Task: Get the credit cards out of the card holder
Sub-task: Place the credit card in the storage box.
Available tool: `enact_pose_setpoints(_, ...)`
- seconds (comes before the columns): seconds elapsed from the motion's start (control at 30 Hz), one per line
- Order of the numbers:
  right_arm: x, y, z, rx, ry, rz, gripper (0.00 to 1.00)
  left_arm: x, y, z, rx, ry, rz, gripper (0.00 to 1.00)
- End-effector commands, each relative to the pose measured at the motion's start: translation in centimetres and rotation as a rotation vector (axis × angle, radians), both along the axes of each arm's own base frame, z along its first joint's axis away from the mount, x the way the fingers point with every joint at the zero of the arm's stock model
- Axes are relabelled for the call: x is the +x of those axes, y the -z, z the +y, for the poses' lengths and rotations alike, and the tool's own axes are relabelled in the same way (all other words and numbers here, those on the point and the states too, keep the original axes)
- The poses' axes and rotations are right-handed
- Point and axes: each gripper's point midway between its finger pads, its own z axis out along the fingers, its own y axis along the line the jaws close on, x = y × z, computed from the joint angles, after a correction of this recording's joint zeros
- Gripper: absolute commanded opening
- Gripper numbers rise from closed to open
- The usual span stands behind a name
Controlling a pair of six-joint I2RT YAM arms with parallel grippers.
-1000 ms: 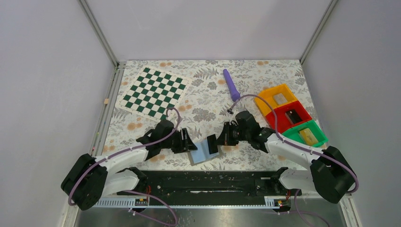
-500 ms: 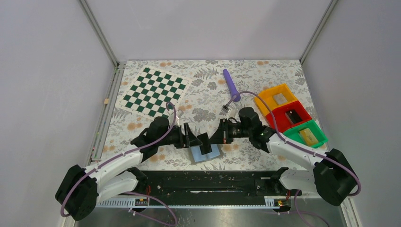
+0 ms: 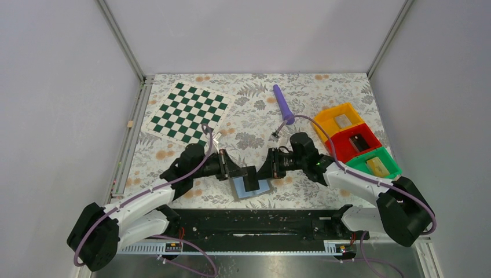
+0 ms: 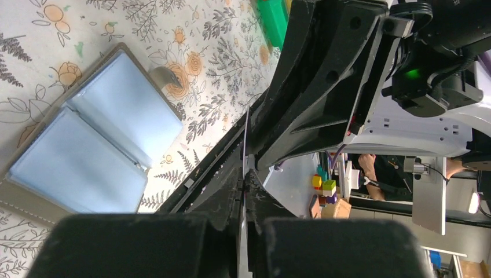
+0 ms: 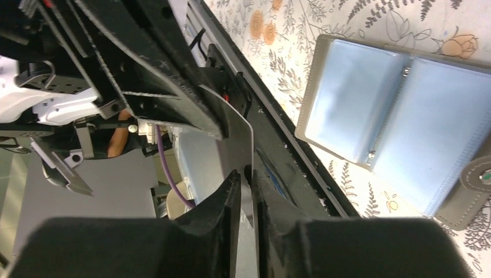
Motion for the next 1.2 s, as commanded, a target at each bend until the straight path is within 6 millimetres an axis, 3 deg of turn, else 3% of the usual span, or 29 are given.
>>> enact_pose_setpoints(0.0,1.5,-1.3,-0.8,-0.076,0.049,-0.155,0.26,0.6,-0.6,0.1,-0.002,-0.062,0.037,0.0)
enact_pose_setpoints(0.13,3.3,-2.5,-2.4,-0.144,0.133,-0.317,0.29,0.9,-1.0,0.4,-0.008,-0.104,0.073,0.0)
enact_pose_setpoints(0.3,3.3,-5.0,-2.9,-0.167,0.121,-0.622,0.36,1.4,-1.4,0.7,-0.011,-0.164,0.109,0.0)
enact_pose_setpoints(0.43,2.1,-7.6,-2.0,-0.154,0.051,-0.922,0.45,2.0,-1.2,1.2,0.016,-0.218,0.132,0.0)
enact_pose_setpoints(0.53,-0.1,-8.3,-0.7,-0.102,-0.068,-1.156,0.5,2.3,-1.0,1.4,0.029,-0.243,0.162,0.0)
enact_pose_setpoints(0.73,-2.5,-5.8,0.9,-0.196,-0.253,-1.452,0.58,2.3,-0.3,1.7,0.048,-0.292,0.239,0.0)
enact_pose_setpoints(1.0,-1.9,-1.7,2.9,-0.568,-0.346,-1.69,0.63,2.1,-0.2,2.2,0.045,-0.34,0.314,0.0)
enact_pose_setpoints(1.17,-1.3,-1.6,4.3,-0.706,-0.303,-1.796,0.61,1.9,-0.2,2.5,0.04,-0.355,0.334,0.0)
